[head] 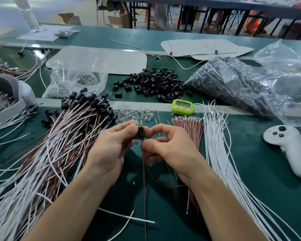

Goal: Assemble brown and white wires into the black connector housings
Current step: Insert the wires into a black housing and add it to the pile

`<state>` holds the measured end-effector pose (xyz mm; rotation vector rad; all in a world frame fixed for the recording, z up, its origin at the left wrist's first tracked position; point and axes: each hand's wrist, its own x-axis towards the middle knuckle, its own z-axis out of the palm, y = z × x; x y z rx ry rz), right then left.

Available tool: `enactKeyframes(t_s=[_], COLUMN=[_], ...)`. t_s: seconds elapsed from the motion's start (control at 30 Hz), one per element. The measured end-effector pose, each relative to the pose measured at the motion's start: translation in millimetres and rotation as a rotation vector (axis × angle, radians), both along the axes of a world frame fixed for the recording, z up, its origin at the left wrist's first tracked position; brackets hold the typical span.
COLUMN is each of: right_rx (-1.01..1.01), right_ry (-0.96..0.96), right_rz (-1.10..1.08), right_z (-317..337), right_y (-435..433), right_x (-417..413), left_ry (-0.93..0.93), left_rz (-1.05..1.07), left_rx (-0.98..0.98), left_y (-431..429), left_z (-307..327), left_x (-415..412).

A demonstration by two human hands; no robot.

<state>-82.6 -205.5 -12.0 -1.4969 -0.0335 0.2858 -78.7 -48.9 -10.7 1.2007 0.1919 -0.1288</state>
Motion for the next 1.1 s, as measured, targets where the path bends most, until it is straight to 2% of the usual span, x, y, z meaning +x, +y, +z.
enactKeyframes(t_s=[0.1, 0.33, 0.5, 0.73, 0.97, 1.1], right_rx=[-0.039, -0.077, -0.113, -0.419, -0.322, -0.332], right_ry=[-0.027, -0.006, -0.016, -0.125, -0.147, -0.147], right_rz=[-0.024, 0.125, 0.114, 0.119, -0.051, 0.001], right_z=[-0.2, 2.4, 5.9, 4.5, -5.3, -7.5], right_y=[-3.2, -3.8, -4.5, -6.3, 0.8, 8.9], right_x=[2.5, -0.2, 0.0, -2.0, -0.4, -3.8], left_ry=[-0.006, 0.019, 0.049, 0.069, -0.013, 0.049], left_rz=[0.002, -0.02, 0.006, 0.032, 0.051, 0.119], left_rx=[-0.021, -0.079, -0.136, -0.144, -0.073, -0.105], left_y=[0.3, 1.8, 3.4, -1.6, 0.5, -3.2], left_z=[0.0, -0.6, -1.5, -2.8, -3.5, -7.7], left_x=[1.6, 1.5, 2.2, 1.9, 2.4, 1.5])
